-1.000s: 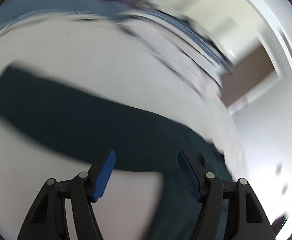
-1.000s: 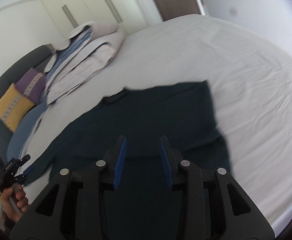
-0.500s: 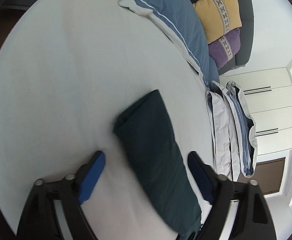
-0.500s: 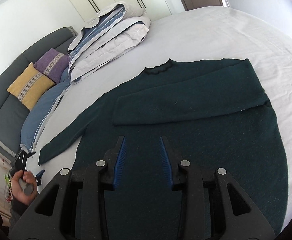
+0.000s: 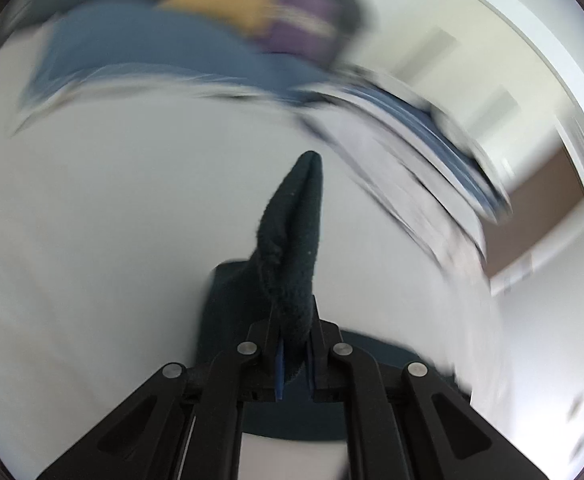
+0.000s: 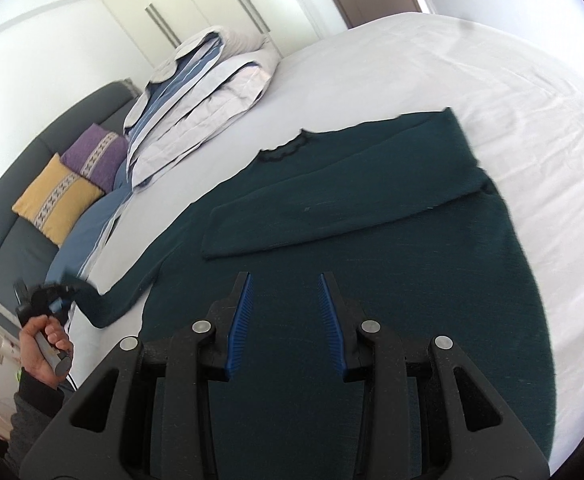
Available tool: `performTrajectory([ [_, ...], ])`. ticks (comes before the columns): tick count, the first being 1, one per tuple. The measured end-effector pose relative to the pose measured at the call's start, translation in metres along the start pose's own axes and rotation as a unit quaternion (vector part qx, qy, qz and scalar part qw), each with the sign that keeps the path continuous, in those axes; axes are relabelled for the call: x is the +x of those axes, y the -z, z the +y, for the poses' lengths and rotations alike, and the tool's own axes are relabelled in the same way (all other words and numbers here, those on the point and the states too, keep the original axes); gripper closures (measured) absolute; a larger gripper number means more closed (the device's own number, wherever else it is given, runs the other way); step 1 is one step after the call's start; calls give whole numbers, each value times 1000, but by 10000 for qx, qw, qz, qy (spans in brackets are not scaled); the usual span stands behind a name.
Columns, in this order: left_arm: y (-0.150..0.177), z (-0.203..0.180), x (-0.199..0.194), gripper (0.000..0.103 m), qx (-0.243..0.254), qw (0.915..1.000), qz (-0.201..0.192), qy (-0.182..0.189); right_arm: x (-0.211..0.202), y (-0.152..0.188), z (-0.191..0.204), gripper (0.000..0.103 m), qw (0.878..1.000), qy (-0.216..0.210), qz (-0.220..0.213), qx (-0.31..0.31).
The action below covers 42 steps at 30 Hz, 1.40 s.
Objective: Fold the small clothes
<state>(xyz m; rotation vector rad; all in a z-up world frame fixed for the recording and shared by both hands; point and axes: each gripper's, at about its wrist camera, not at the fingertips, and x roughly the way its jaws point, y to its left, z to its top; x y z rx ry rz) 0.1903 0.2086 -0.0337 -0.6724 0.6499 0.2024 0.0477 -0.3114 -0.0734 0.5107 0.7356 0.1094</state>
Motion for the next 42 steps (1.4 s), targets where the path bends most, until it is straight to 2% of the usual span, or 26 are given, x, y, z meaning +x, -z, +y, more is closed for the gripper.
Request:
performTrajectory([
  [2, 17, -60, 3, 95, 876, 9961, 38, 113, -5, 1, -13, 71, 9999, 2, -60, 128],
  [3, 39, -105, 5, 95, 1543, 9877, 85, 229, -8, 2, -21, 71, 9998, 12, -89, 204],
  [4, 53, -128, 7, 95, 1908, 9811, 112, 288, -9, 2, -26, 71, 9996, 17, -109, 262],
  [7, 127, -206, 21, 93, 3026, 9515, 237, 511, -13, 4, -45, 71, 9987, 53, -154, 475],
  [9, 176, -232, 42, 86, 3518, 9325, 598, 557, -13, 4, -58, 69, 9982, 86, -132, 584],
  [11, 207, -241, 63, 65, 3779, 9187, 1015, 540, -11, 4, -64, 69, 9980, 137, -48, 622],
  [12, 223, -237, 70, 61, 3850, 9134, 1232, 476, -8, 3, -66, 67, 9979, 154, 24, 633],
  [13, 228, -233, 72, 51, 3823, 9142, 1265, 448, -4, 0, -69, 63, 9978, 168, 76, 644],
  [14, 229, -226, 70, 38, 3774, 9164, 1251, 457, -2, -1, -69, 55, 9978, 178, 76, 641],
  [16, 223, -211, 61, 21, 3665, 9219, 1169, 461, 6, -7, -66, 41, 9980, 128, 88, 609],
  [17, 219, -206, 55, 16, 3603, 9252, 1098, 467, 15, -11, -62, 34, 9981, 57, 115, 601],
  [21, 200, -165, 22, 16, 3211, 9384, 991, 809, 54, -33, -33, 34, 9979, -368, 352, 399],
  [24, 184, -138, 19, 18, 2845, 9518, 951, 635, 95, -53, -4, 34, 9965, -550, 576, 260],
  [25, 181, -128, 18, 24, 2686, 9562, 980, 622, 110, -59, 4, 35, 9958, -569, 673, 259],
  [26, 177, -120, 20, 30, 2543, 9598, 1023, 607, 127, -65, 10, 38, 9947, -604, 786, 264],
  [28, 169, -106, 25, 32, 2279, 9653, 1135, 583, 154, -75, 20, 40, 9935, -499, 997, 236],
  [31, 160, -92, 20, 32, 2112, 9695, 1088, 599, 192, -82, 37, 43, 9915, -286, 1269, 55],
  [32, 158, -89, 18, 32, 2090, 9701, 1083, 601, 201, -81, 43, 48, 9903, -175, 1376, -51],
  [33, 155, -86, 18, 32, 2048, 9709, 1093, 592, 212, -79, 47, 59, 9880, -58, 1531, -186],
  [34, 152, -83, 18, 32, 2007, 9716, 1093, 611, 222, -76, 53, 66, 9851, 2, 1684, -343],
  [35, 148, -80, 16, 32, 1948, 9728, 1078, 648, 227, -72, 58, 79, 9834, 59, 1746, -491],
  [37, 142, -77, 16, 32, 1841, 9746, 1068, 690, 228, -67, 67, 85, 9818, 233, 1697, -821],
  [39, 136, -75, 17, 32, 1735, 9769, 1042, 681, 222, -70, 72, 96, 9825, 241, 1589, -939],
  [42, 123, -67, 15, 32, 1562, 9813, 936, 624, 202, -86, 69, 97, 9882, 136, 1236, -897],
])
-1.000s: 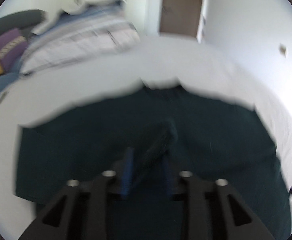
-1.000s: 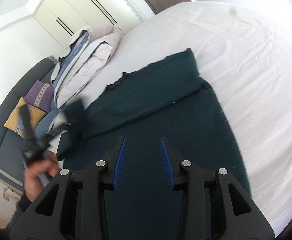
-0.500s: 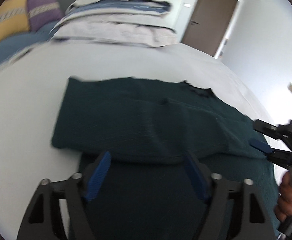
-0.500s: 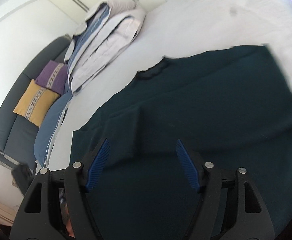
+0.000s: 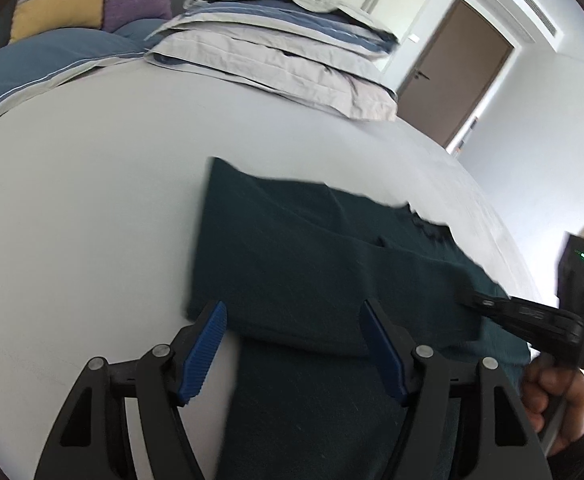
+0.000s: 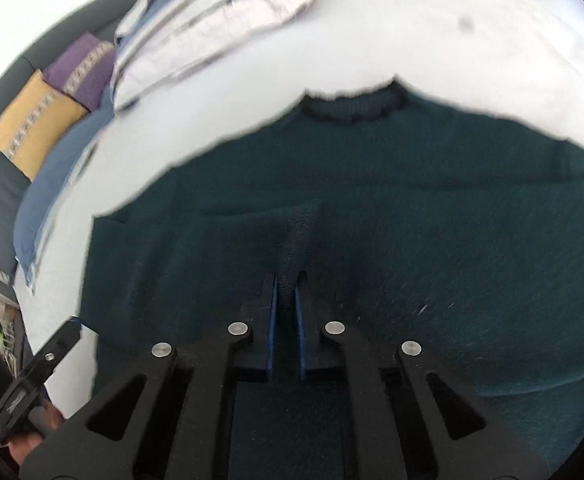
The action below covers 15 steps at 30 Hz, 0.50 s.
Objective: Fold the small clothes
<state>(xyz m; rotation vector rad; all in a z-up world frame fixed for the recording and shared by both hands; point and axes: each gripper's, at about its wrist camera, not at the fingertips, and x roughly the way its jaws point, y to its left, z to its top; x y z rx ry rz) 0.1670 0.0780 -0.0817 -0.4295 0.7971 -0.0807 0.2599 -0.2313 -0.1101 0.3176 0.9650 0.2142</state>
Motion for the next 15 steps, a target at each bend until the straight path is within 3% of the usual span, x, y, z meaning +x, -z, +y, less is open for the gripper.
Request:
performTrajectory([
  [6, -25, 16, 3, 32, -147, 9995, -153, -230, -51, -16, -41, 97, 9979, 45, -609, 210],
  [12, -48, 11, 33, 32, 27, 9990, -46, -451, -53, -5, -97, 97, 9968, 186, -519, 574],
  [15, -60, 5, 54, 32, 233, 9970, 47, -738, -41, 0, -107, 97, 9970, 125, -460, 613],
])
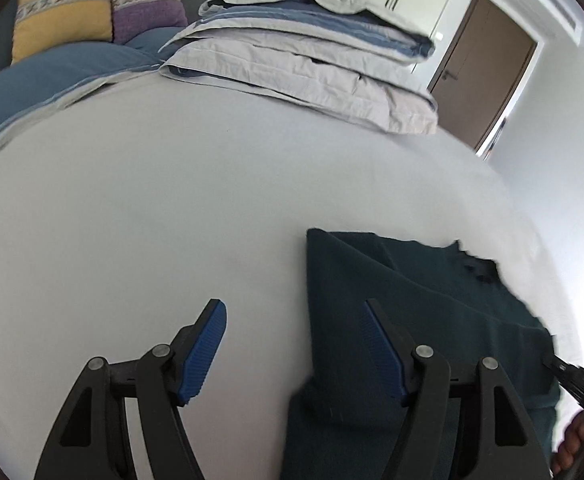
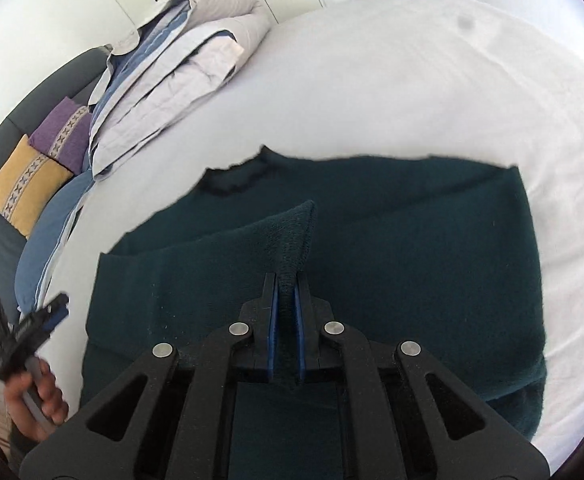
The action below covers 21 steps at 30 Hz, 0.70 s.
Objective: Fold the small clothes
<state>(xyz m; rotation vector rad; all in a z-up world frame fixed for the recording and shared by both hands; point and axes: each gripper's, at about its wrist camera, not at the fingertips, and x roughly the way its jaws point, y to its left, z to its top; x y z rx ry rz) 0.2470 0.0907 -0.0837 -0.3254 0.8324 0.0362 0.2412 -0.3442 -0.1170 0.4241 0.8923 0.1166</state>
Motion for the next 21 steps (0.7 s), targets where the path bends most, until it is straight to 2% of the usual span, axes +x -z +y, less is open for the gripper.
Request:
performTrajectory([
  [3, -12, -7, 27, 32, 182, 9993, 156, -277, 17, 7, -7, 97, 9999, 38, 92, -32],
  [7, -25, -18, 58, 33, 448, 9973, 417, -394, 26, 17, -15, 97, 9999, 55, 122, 21],
  [11, -31, -31, 83, 44, 758, 9943, 547, -523, 29, 24, -20, 97, 9999, 100, 128, -11],
  [13, -33, -32, 89, 56, 840, 9935, 526, -553, 28, 27, -19, 97, 9997, 194, 100, -82],
  [14, -34, -33, 91, 65, 888, 9931, 513, -565, 29, 27, -17, 97, 9997, 233, 79, -86],
  [16, -36, -38, 96, 75, 1060, 9914, 503, -584, 31, 28, -19, 97, 9997, 254, 45, -38],
  [21, -36, -38, 102, 80, 1157, 9907, 473, -546, 37, 31, -25, 97, 9998, 144, 10, 147],
])
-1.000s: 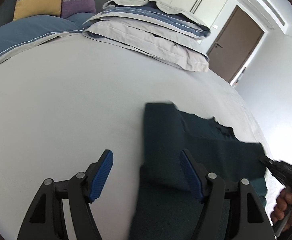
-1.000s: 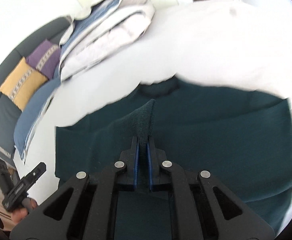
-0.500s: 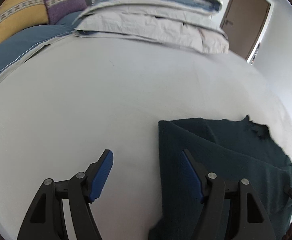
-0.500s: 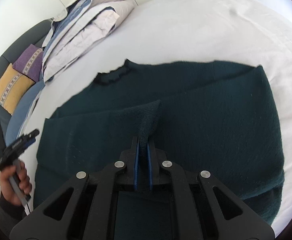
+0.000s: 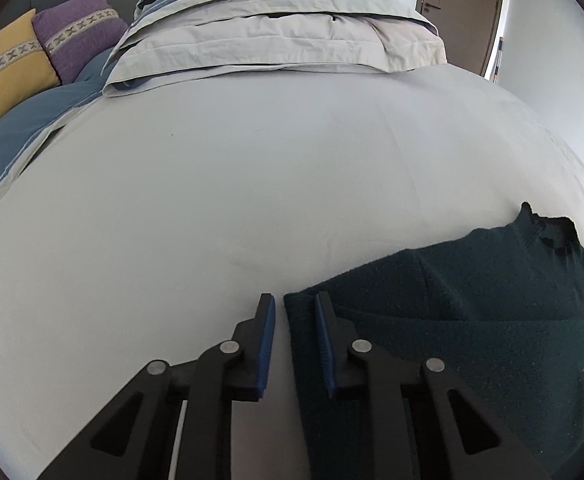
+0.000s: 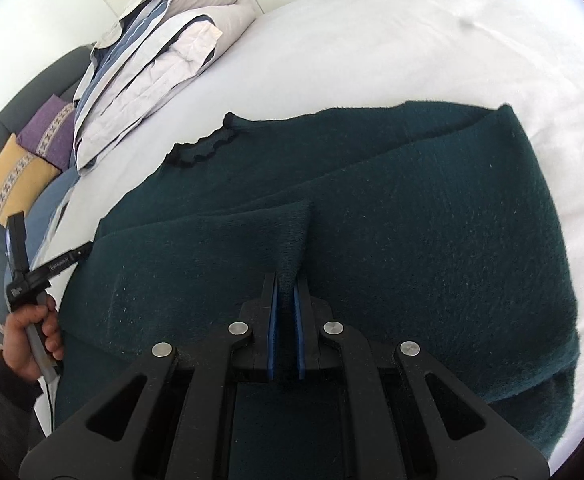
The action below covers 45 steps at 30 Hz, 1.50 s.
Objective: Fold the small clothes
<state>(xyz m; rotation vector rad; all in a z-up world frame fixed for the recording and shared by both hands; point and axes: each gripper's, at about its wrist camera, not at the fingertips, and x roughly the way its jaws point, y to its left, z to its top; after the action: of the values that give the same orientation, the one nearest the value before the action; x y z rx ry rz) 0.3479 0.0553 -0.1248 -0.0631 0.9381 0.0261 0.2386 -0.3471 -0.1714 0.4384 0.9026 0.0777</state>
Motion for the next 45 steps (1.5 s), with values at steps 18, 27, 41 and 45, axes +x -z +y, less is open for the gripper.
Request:
performTrajectory([
  [18, 73, 3, -61, 59, 306, 9995, -29, 14, -16, 9, 4, 88, 9998, -121, 186, -17],
  [27, 80, 22, -58, 102, 147, 9992, 20, -371, -23, 9, 24, 96, 9987, 358, 118, -351],
  [41, 87, 11, -68, 69, 62, 9982, 291, 523, -27, 16, 24, 68, 9989, 47, 133, -449],
  [45, 91, 0, -70, 86, 280, 9992, 85, 280, -24, 13, 20, 93, 9983, 326, 133, -472],
])
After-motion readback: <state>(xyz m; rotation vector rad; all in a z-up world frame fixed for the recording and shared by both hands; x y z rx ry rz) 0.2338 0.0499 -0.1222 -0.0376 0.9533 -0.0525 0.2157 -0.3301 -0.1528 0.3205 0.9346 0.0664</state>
